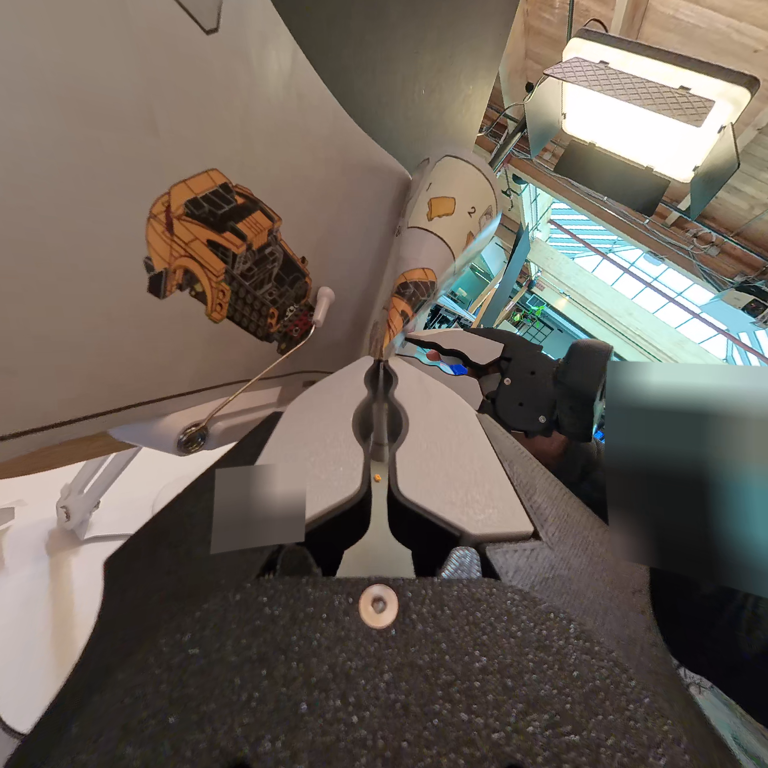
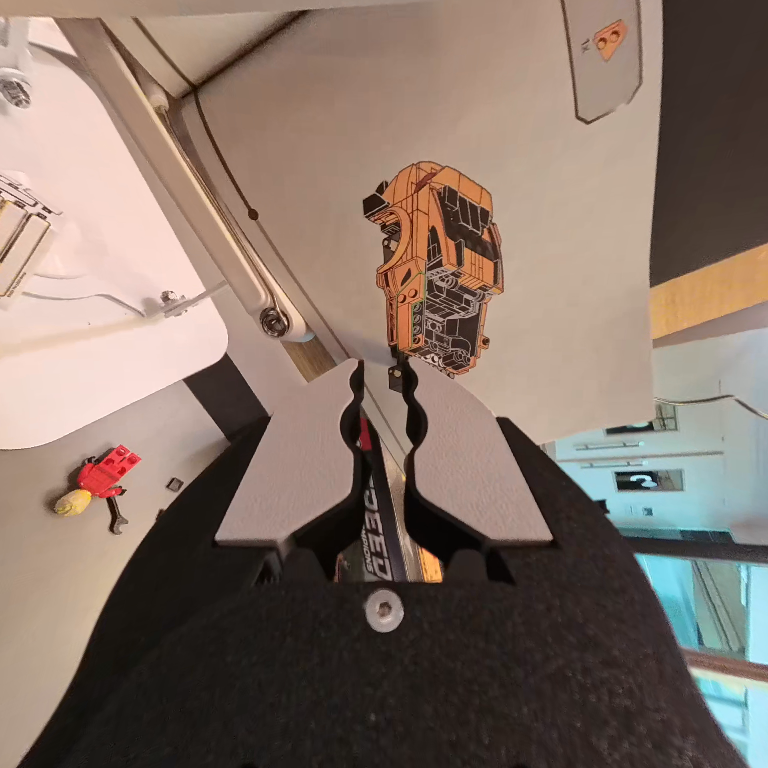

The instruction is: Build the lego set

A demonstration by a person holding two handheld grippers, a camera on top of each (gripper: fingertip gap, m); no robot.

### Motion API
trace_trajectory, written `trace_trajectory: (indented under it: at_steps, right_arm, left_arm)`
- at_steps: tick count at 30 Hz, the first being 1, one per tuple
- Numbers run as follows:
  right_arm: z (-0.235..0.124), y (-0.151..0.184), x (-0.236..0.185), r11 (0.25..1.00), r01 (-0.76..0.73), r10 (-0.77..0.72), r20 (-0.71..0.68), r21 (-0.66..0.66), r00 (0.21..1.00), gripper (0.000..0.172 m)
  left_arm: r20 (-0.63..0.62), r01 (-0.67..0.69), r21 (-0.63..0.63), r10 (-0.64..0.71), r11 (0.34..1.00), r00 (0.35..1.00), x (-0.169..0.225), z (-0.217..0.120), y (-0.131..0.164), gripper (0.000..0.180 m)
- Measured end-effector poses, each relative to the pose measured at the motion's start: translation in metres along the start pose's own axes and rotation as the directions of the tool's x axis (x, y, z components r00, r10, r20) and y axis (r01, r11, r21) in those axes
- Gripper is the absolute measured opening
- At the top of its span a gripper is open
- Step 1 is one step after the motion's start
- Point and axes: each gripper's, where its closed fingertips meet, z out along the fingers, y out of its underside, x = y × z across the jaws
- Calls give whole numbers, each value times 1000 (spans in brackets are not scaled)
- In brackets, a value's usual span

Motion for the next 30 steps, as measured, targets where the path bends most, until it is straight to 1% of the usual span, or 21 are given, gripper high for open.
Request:
trace_trajectory:
  at_steps: [2, 4, 6, 8, 10, 12, 14, 17, 20, 21, 24, 25, 28, 30]
  right_arm:
    - [-1, 1, 0, 999, 10, -9, 14, -50, 1000, 17]
    - [-2, 11, -7, 993, 15, -9, 56, -121, 998, 17]
    - [-3, 15, -6, 993, 8, -2, 45, -119, 999, 16]
    - [-10, 7, -7, 997, -37, 41, 52, -70, 998, 16]
    - [-23, -20, -11, 992, -116, 110, 108, 49, 988, 15]
    - [-33, -52, -21, 970, -178, 144, 198, 164, 969, 15]
    - [-31, -68, -31, 959, -210, 154, 274, 190, 949, 17]
    - [-22, -74, -36, 933, -296, 207, 368, 206, 907, 22]
    - [-31, -83, -37, 843, -461, 289, 491, 277, 822, 22]
    - [-33, -86, -36, 819, -494, 309, 501, 292, 808, 22]
    - [-44, -102, -27, 766, -527, 324, 487, 368, 811, 20]
    - [-47, -109, -24, 759, -528, 327, 479, 380, 815, 20]
    - [-36, -114, -24, 811, -485, 337, 417, 327, 844, 20]
    - [-28, -109, -26, 852, -427, 314, 357, 303, 880, 19]
  left_arm:
    - [2, -4, -1, 4, 1000, 1000, 0, -2, -1, 0]
    - [3, -8, -13, 8, 1000, 1000, -1, -3, 0, 1]
    - [-5, -5, -34, 5, 999, 1000, -1, -4, 3, 1]
    - [-3, -12, -40, 12, 999, 1000, -2, -5, 5, 1]
    - [-4, -9, -38, 8, 999, 1000, -4, -4, 5, 1]
    - [-14, 9, -29, -9, 1000, 1000, -4, -3, 5, 1]
    - [-25, 22, -21, -23, 1000, 999, -2, -3, 4, 1]
    - [-36, 25, -18, -26, 1000, 999, 1, -5, 2, 1]
    - [-55, 42, -10, -42, 999, 998, 2, -8, -3, 1]
    - [-59, 49, -8, -50, 999, 997, 2, -9, -3, 1]
    - [-80, 89, 2, -88, 996, 993, 3, -7, -3, 1]
    - [-86, 99, 6, -98, 995, 991, 3, -6, -3, 1]
    - [-86, 115, 14, -113, 993, 990, 1, -5, -2, 0]
    - [-88, 125, 14, -123, 992, 988, 0, -7, -2, 0]
